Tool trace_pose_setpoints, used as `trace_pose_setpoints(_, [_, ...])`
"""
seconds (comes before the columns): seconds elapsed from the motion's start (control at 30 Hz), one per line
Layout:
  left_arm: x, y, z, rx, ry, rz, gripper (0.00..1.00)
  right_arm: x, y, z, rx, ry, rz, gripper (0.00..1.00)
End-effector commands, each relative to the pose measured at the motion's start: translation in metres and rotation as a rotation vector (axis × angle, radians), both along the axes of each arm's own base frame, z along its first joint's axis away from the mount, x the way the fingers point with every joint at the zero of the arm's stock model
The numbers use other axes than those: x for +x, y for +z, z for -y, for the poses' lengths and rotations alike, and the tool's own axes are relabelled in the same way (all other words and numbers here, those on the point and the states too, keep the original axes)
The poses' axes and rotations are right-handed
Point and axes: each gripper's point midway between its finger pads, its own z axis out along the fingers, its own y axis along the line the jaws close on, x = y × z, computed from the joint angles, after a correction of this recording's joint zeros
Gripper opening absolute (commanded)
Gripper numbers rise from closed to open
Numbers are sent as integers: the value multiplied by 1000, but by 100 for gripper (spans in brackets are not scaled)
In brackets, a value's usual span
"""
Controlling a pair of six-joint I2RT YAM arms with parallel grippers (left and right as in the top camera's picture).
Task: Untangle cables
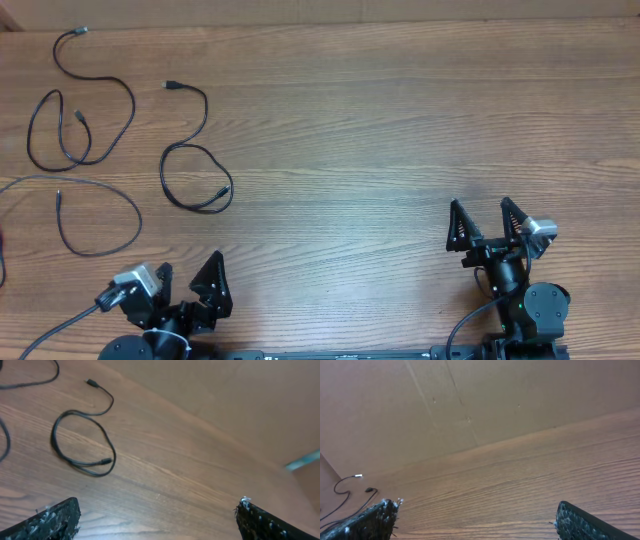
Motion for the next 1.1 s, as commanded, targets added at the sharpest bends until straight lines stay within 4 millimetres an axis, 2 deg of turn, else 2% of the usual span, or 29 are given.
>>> trace_pose_setpoints(0.0, [3, -17, 1, -104, 35, -44, 100, 0, -2, -1, -5, 0, 4, 100])
trace_pose_setpoints(0.07, [6, -27, 2, -153, 54, -70, 99, 0, -2, -1, -4, 0, 4, 100])
trace_pose_setpoints(0.17, [23, -47, 2, -239, 109, -88, 99, 0, -2, -1, -5, 0, 4, 100])
trace_pose_setpoints(0.3, [38, -91, 4, -256, 136, -150, 100, 0, -2, -1, -5, 1, 4, 100])
trace_pose_setpoints(0.47, [46, -126, -5, -312, 232, -198, 100, 0, -2, -1, -5, 0, 4, 100])
trace_pose_setpoints(0.8, [51, -131, -44, -278, 454, -125, 99, 0, -2, -1, -5, 0, 4, 100])
trace_pose_setpoints(1.0, [58, -112, -59, -275, 531, -14, 99, 0, -2, -1, -5, 1, 4, 100])
trace_pose_setpoints(1.07, [68, -95, -59, -292, 519, 78, 100, 0, -2, -1, -5, 0, 4, 100])
